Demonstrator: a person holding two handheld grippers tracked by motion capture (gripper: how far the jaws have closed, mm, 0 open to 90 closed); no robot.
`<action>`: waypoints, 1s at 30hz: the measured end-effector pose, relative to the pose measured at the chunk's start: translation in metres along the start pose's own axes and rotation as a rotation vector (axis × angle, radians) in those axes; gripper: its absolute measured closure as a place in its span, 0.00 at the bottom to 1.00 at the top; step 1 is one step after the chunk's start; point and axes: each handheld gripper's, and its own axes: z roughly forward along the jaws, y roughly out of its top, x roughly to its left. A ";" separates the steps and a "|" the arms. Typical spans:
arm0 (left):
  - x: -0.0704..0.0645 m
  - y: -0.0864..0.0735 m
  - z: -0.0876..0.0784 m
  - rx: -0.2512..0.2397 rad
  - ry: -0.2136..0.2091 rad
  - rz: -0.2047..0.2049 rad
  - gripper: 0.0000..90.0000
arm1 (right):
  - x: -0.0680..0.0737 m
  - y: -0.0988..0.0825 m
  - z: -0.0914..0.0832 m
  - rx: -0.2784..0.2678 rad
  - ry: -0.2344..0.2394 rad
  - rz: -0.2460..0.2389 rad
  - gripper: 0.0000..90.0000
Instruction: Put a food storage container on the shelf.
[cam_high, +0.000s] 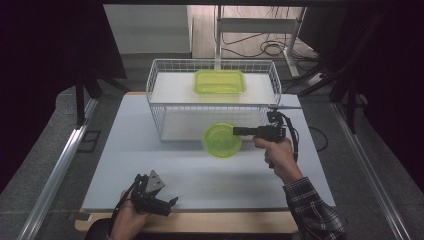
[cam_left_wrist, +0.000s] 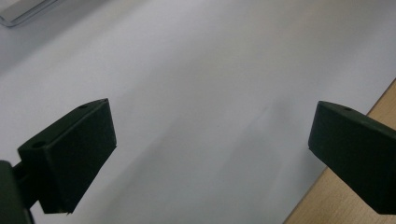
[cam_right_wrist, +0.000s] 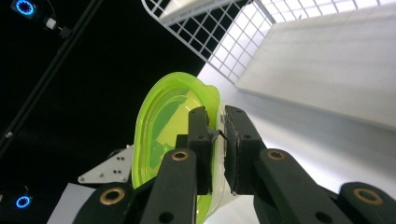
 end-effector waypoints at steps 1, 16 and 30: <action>0.000 0.000 0.000 -0.001 -0.001 -0.001 0.01 | 0.001 0.002 -0.002 -0.007 0.000 0.002 0.90; 0.001 0.000 0.001 0.003 -0.001 -0.008 0.00 | 0.019 0.028 -0.022 -0.073 0.010 0.001 0.90; 0.001 0.000 0.002 0.019 0.002 -0.014 0.00 | 0.040 0.057 -0.035 -0.122 0.005 -0.020 0.90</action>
